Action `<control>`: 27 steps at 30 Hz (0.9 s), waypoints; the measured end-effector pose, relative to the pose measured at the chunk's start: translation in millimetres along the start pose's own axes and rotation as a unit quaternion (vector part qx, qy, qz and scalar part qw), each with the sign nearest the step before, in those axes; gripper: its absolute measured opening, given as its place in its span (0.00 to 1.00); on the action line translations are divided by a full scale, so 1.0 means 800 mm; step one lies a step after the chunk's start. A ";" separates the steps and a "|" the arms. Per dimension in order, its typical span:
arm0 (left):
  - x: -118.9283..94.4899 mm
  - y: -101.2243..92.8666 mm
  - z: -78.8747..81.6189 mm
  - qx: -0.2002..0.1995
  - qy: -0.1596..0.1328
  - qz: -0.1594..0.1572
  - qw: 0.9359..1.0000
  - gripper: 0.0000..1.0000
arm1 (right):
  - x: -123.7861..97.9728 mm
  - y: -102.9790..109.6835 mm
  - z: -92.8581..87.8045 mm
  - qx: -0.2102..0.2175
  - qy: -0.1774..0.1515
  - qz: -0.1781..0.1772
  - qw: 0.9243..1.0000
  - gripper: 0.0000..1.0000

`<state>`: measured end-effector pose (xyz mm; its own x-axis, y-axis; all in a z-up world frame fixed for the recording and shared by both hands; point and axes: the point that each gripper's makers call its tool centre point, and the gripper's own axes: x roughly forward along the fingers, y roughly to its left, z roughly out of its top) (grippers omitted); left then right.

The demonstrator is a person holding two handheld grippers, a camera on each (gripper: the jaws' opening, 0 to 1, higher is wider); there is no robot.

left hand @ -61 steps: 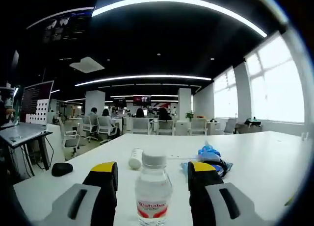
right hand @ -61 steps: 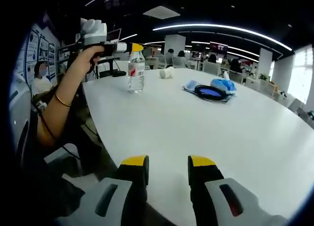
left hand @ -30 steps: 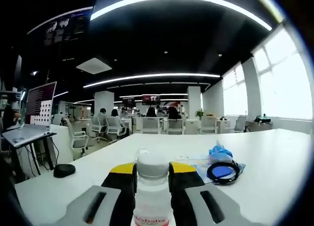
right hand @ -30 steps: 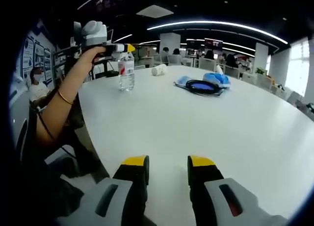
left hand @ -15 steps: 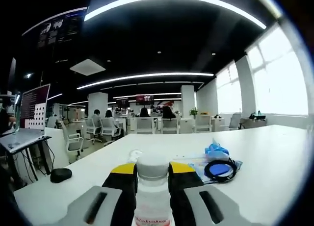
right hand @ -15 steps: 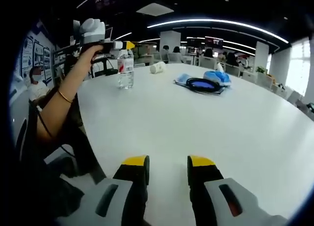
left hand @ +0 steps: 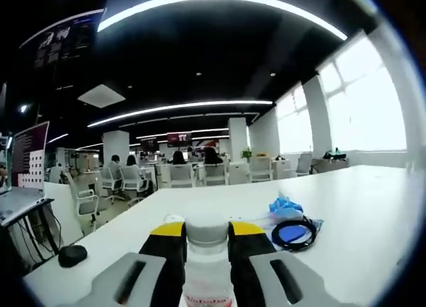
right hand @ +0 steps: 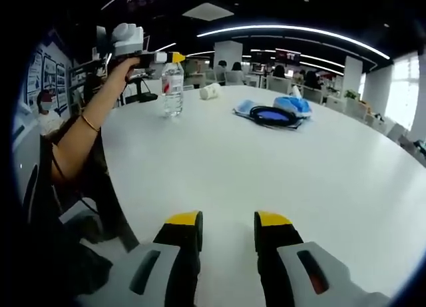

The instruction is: Arrange the tabletop items into an orderly group along one side of the table until the central work area is clear of visible clutter.

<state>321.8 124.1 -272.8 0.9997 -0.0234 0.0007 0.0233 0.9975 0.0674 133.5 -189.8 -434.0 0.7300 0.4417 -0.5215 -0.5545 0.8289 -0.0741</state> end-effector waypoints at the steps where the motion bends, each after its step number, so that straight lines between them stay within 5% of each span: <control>1: 0.002 0.001 0.003 0.002 0.000 -0.002 1.000 0.21 | 0.001 0.000 0.000 0.000 0.001 -0.001 1.000 0.29; 9: 0.028 0.014 0.020 0.020 -0.001 -0.008 1.000 0.21 | 0.013 0.002 0.006 -0.002 0.007 -0.001 1.000 0.29; 27: 0.072 0.034 0.009 0.019 0.025 -0.018 0.999 0.21 | 0.026 -0.009 0.017 0.001 0.012 -0.015 1.000 0.29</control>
<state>380.0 149.0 -263.9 0.9972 -0.0550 -0.0514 0.0601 0.9927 0.1043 158.2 -181.9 -432.8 0.7369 0.4078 -0.5392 -0.5315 0.8423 -0.0893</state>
